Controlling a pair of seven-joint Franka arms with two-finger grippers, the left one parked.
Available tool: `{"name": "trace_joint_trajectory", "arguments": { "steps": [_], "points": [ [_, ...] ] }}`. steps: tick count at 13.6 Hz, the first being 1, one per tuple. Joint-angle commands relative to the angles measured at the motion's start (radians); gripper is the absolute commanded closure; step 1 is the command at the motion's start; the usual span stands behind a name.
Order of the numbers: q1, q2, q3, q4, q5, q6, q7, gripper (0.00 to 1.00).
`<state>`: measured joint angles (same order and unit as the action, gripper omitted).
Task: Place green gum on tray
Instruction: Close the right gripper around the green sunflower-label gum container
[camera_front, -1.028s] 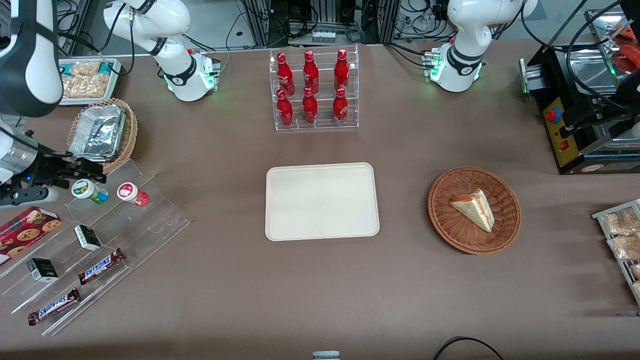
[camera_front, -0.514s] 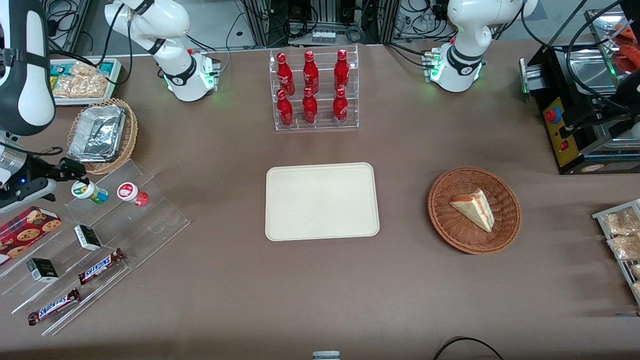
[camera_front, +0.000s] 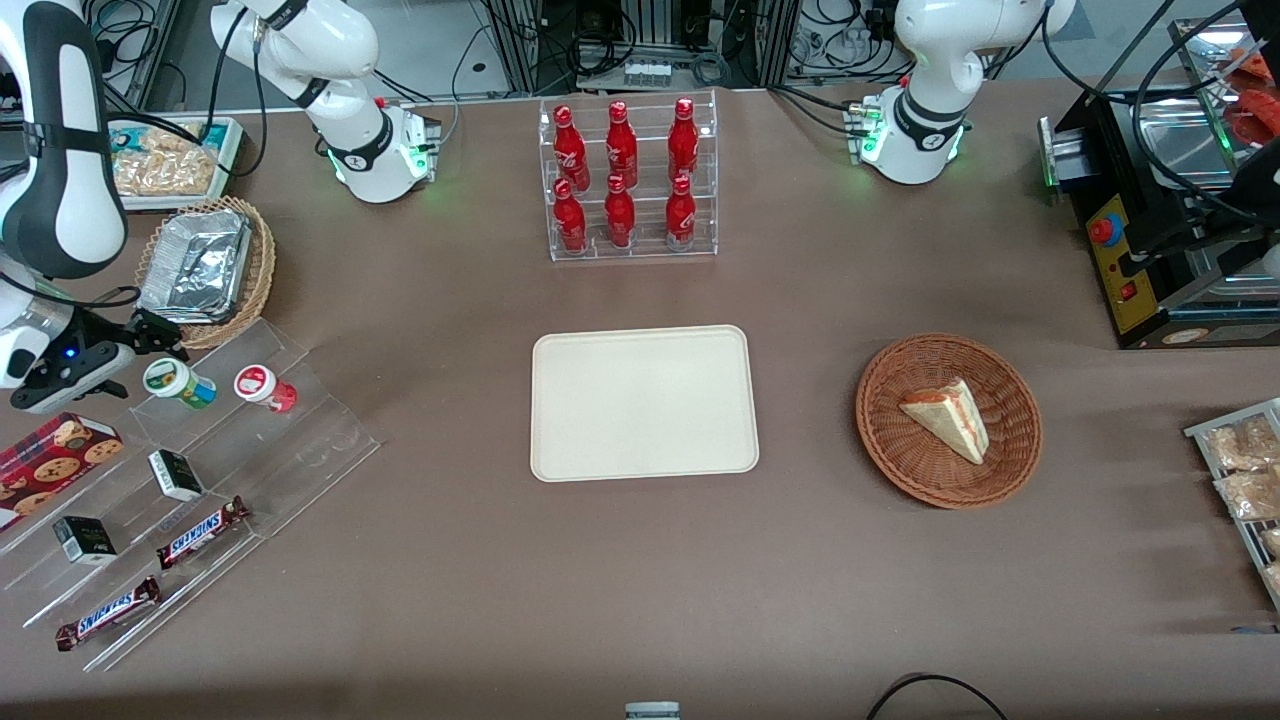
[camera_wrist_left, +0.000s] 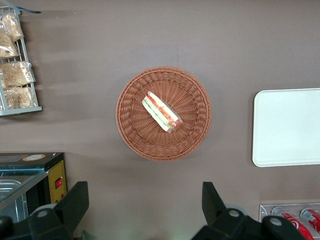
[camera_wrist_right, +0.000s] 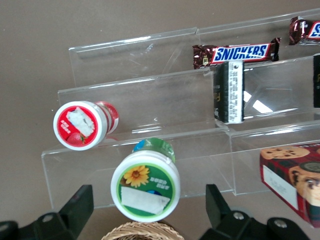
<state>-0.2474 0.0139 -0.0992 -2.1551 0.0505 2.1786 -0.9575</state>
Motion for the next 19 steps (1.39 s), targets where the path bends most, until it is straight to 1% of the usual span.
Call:
{"name": "trace_joint_trajectory", "arguments": {
  "steps": [1,4,8,11,12,13,14,15,17,19],
  "points": [
    [-0.006,-0.032,0.006,-0.043,0.022,0.032,-0.021,0.01],
    [0.003,-0.031,0.007,-0.057,0.022,0.082,-0.021,0.01],
    [0.005,-0.026,0.013,-0.058,0.02,0.099,-0.023,0.03],
    [0.005,-0.022,0.013,-0.077,0.02,0.136,-0.023,0.1],
    [0.005,-0.019,0.013,-0.08,0.02,0.139,-0.024,0.19],
    [0.005,-0.018,0.013,-0.078,0.019,0.139,-0.035,0.42],
    [0.005,-0.02,0.015,-0.074,0.017,0.135,-0.047,0.74],
    [0.007,-0.022,0.018,-0.066,0.017,0.127,-0.047,1.0],
    [0.02,-0.025,0.018,-0.043,0.019,0.109,-0.03,1.0],
    [0.028,-0.029,0.018,0.01,0.019,0.043,-0.02,1.0]
  ]
}}
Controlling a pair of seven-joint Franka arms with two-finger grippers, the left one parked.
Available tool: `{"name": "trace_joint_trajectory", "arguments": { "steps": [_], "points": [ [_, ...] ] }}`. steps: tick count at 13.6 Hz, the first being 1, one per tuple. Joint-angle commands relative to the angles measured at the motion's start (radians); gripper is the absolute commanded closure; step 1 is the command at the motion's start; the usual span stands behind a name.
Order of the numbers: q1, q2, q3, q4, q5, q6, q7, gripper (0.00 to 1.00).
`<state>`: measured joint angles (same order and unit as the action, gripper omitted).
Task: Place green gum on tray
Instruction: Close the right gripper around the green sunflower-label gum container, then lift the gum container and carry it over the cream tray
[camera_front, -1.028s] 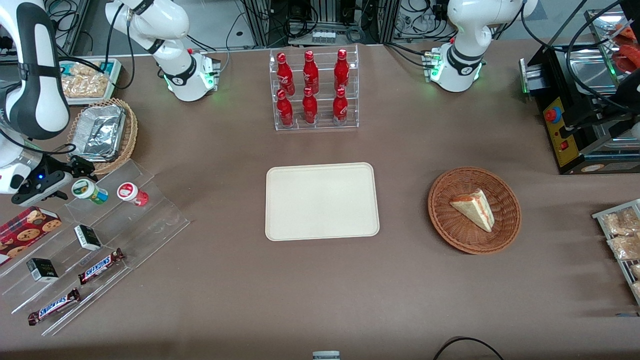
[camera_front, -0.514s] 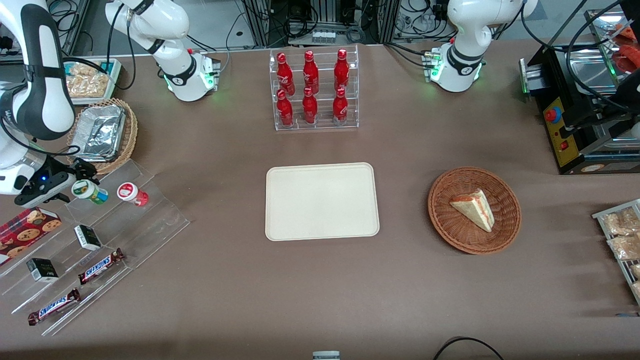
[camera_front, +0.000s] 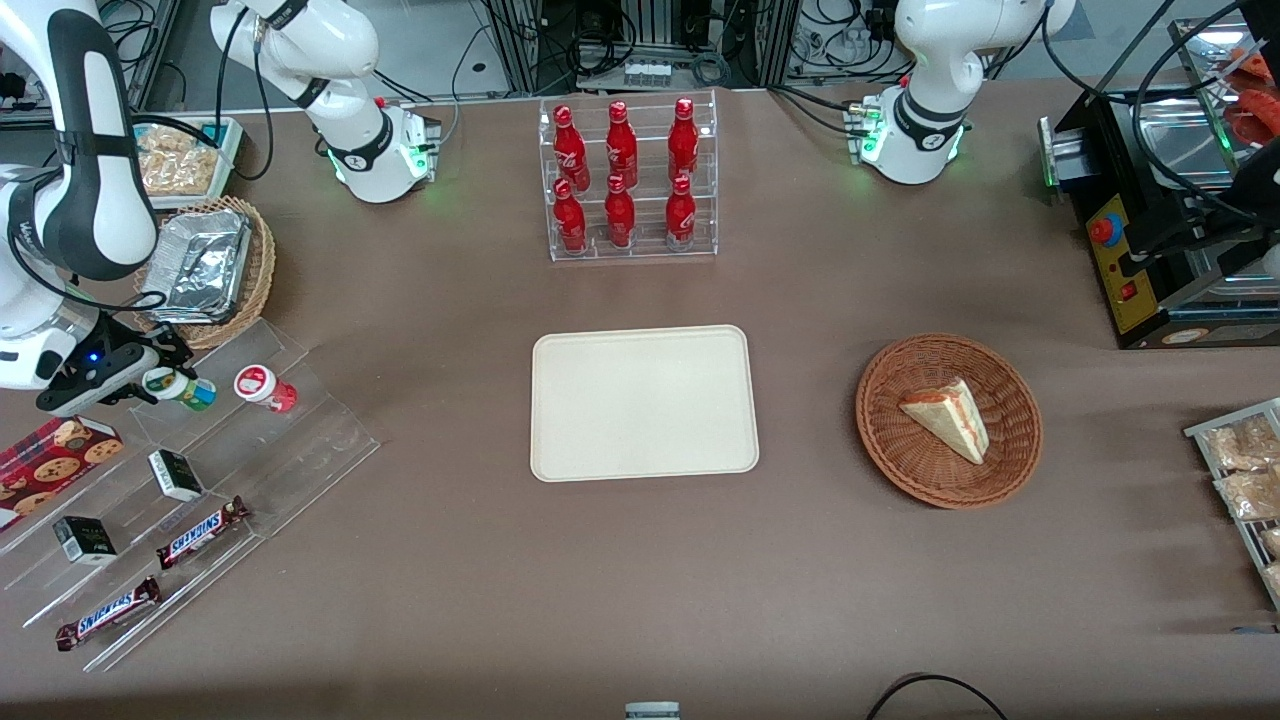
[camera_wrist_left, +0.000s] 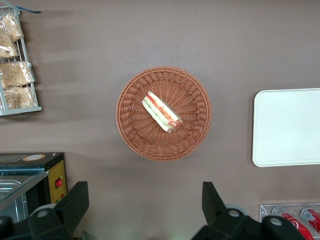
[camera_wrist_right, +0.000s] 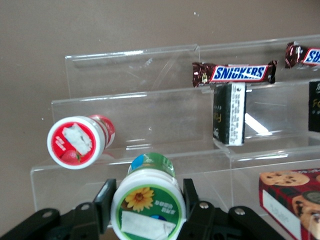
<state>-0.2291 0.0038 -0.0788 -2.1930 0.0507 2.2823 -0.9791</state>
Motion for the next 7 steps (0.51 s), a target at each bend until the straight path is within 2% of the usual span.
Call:
{"name": "trace_joint_trajectory", "arguments": {
  "steps": [1,4,7],
  "points": [
    [0.013,-0.019,-0.001,0.086,0.018,-0.117,0.011,1.0],
    [0.083,-0.015,-0.003,0.229,0.012,-0.301,0.1,1.0],
    [0.227,-0.008,-0.003,0.306,0.012,-0.401,0.285,1.0]
  ]
}}
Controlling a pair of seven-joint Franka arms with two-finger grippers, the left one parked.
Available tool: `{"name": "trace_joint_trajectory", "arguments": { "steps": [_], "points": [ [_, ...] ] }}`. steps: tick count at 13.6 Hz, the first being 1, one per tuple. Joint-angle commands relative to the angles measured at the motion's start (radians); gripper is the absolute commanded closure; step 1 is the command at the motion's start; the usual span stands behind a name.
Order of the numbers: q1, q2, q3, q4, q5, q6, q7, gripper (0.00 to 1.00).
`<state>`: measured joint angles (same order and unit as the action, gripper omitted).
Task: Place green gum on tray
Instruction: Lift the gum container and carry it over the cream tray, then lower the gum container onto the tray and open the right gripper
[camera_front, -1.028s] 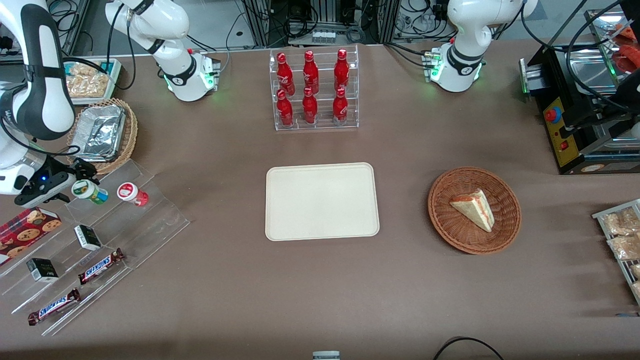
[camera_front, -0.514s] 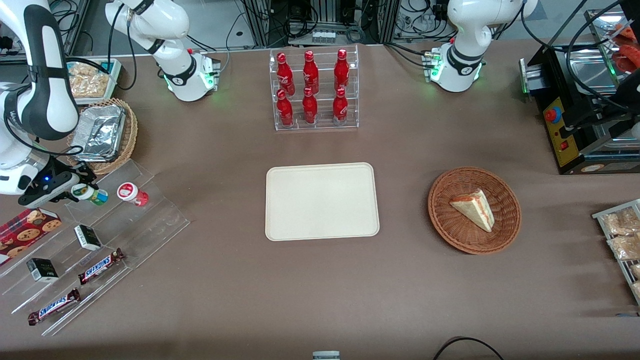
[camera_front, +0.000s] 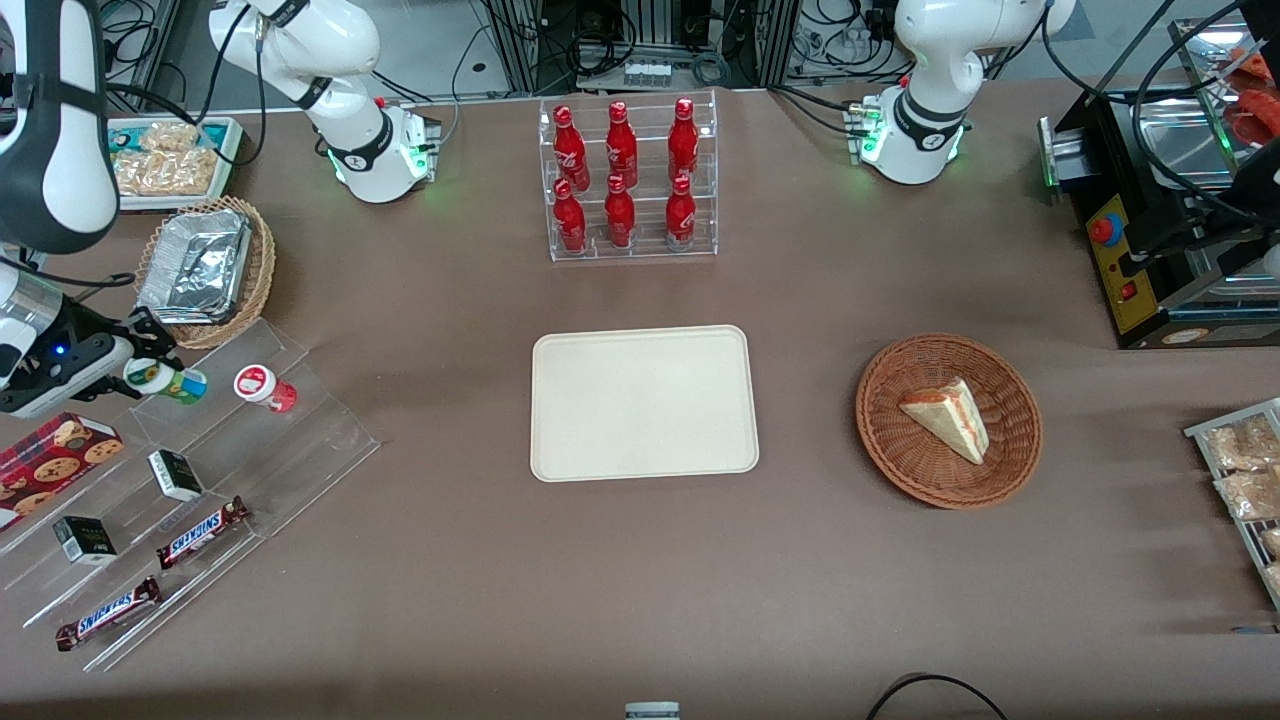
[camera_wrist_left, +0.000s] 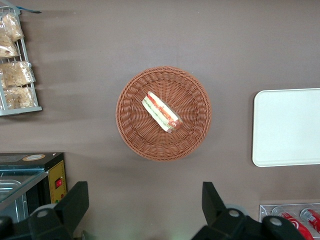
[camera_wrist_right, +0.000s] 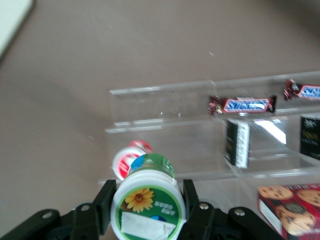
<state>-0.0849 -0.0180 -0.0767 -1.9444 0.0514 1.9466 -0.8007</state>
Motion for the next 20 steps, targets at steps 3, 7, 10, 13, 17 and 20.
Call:
{"name": "trace_joint_trajectory", "arguments": {
  "steps": [3,7,10,13,17,20],
  "points": [
    [0.255,0.016,-0.005,0.061,0.008,-0.078,0.373,1.0],
    [0.509,0.093,-0.005,0.1,0.002,-0.051,0.79,1.0],
    [0.661,0.222,-0.005,0.189,0.002,-0.006,1.077,1.0],
    [0.77,0.378,-0.006,0.275,0.004,0.073,1.274,1.0],
    [0.875,0.591,-0.009,0.421,-0.004,0.178,1.483,1.0],
    [0.919,0.674,-0.009,0.458,-0.047,0.225,1.587,1.0]
  ]
}}
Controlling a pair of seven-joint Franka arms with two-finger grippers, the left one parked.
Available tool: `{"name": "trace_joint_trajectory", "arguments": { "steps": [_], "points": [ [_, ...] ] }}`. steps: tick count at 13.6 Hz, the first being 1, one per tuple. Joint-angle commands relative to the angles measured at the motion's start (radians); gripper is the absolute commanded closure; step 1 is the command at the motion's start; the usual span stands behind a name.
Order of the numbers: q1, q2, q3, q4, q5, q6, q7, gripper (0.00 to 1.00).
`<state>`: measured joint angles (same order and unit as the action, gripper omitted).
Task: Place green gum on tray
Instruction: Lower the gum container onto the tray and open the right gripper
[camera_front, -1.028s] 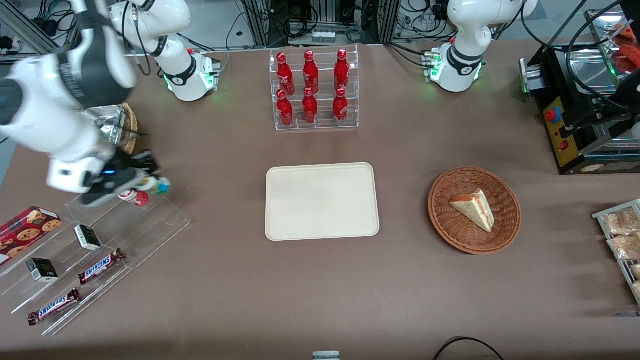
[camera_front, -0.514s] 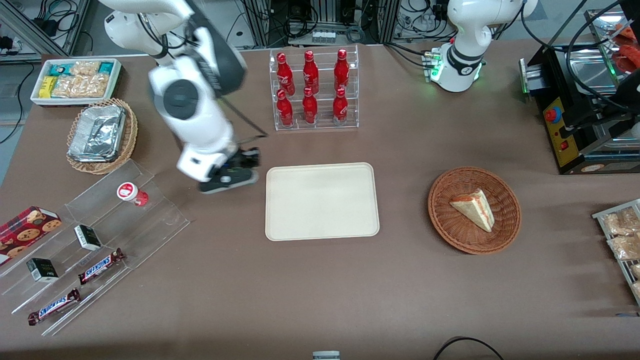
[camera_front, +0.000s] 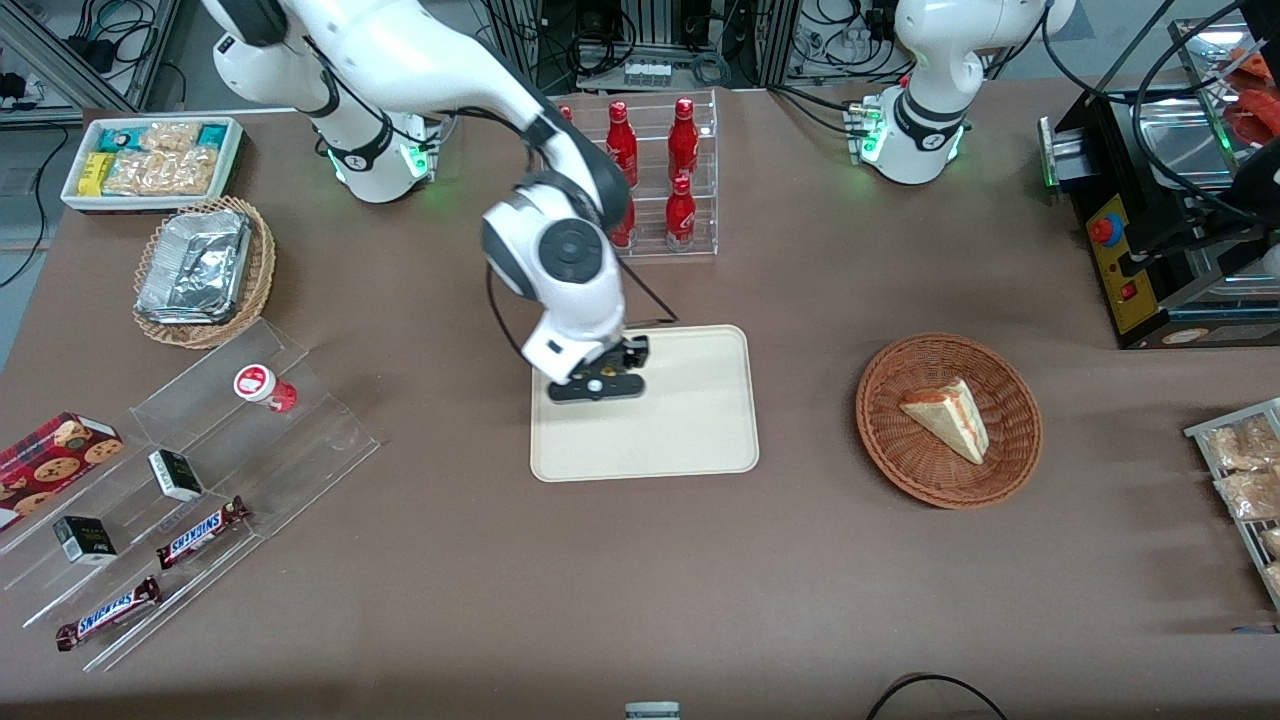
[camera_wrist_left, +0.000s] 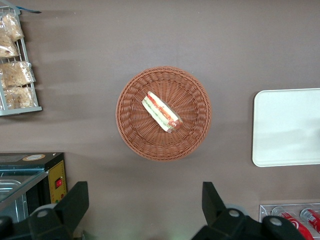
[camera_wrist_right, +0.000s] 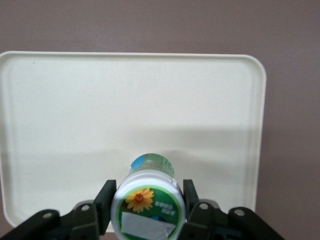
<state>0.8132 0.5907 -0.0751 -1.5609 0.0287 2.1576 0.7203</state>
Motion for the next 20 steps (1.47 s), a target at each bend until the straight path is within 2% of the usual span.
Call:
{"name": "trace_joint_trajectory", "arguments": {
  "steps": [1,4,8,9,10,15,18,20],
  "points": [
    [0.032,0.084,-0.011,0.073,-0.027,0.046,0.094,1.0],
    [0.047,0.127,-0.012,0.073,-0.059,0.093,0.113,1.0],
    [0.052,0.15,-0.012,0.071,-0.058,0.105,0.113,1.0],
    [0.05,0.152,-0.012,0.071,-0.058,0.105,0.113,0.54],
    [0.049,0.155,-0.014,0.07,-0.059,0.107,0.113,0.01],
    [0.028,0.094,-0.017,0.058,-0.047,0.084,0.11,0.0],
    [-0.031,-0.11,-0.012,-0.094,-0.044,0.036,0.1,0.0],
    [-0.063,-0.224,-0.011,-0.148,-0.043,-0.06,0.079,0.0]
  ]
}}
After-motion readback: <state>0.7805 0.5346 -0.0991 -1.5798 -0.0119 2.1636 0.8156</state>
